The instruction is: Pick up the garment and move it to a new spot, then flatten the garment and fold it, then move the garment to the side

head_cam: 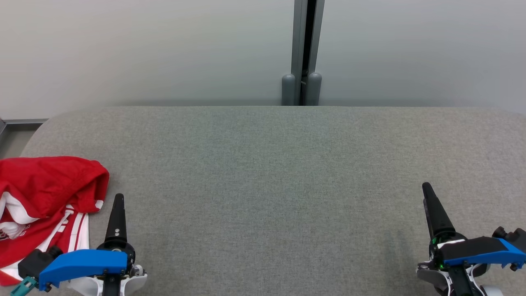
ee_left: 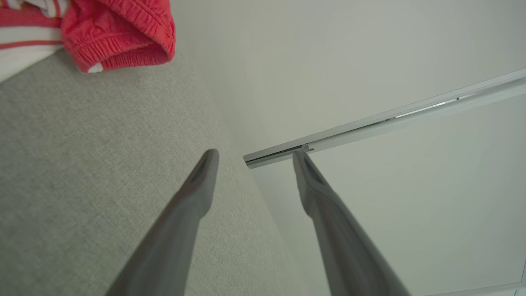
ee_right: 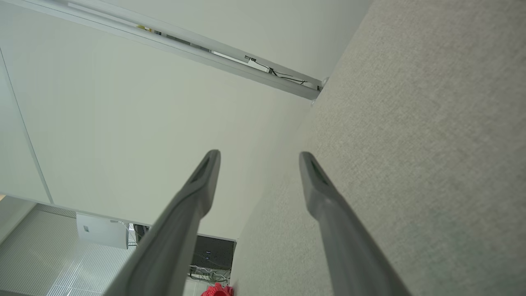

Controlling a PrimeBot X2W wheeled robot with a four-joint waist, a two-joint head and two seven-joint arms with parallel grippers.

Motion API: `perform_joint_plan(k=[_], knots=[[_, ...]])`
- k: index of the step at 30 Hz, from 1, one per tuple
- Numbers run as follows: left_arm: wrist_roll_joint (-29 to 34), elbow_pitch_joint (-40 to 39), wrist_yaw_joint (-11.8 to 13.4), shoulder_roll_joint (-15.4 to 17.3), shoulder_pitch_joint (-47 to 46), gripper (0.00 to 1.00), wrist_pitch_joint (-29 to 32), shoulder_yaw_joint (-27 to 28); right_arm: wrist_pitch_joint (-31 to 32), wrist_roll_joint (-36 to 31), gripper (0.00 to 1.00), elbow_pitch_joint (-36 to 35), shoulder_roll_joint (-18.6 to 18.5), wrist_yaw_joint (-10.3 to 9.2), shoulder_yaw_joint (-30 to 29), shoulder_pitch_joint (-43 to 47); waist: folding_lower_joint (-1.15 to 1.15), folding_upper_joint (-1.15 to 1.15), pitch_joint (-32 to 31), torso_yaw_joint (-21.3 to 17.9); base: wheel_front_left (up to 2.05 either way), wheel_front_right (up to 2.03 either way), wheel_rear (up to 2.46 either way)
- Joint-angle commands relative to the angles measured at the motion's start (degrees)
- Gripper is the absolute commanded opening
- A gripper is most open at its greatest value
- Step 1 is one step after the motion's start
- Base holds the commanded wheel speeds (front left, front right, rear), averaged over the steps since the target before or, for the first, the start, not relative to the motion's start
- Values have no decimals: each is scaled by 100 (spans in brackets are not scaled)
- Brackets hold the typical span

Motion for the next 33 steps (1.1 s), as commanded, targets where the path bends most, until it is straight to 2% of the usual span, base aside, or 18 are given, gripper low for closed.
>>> perform_joint_plan(k=[1, 33], knots=[[255, -48, -17, 80, -222, 100, -62, -39, -62, -246, 100, -40, -64, 6, 28, -215, 0, 0, 8, 1, 0, 0, 0], [3491, 196, -7, 84, -106, 100, -696, -306, -698, -3692, 100, 340, 23, 9, 184, -129, 0, 0, 44, -82, 0, 0, 0]])
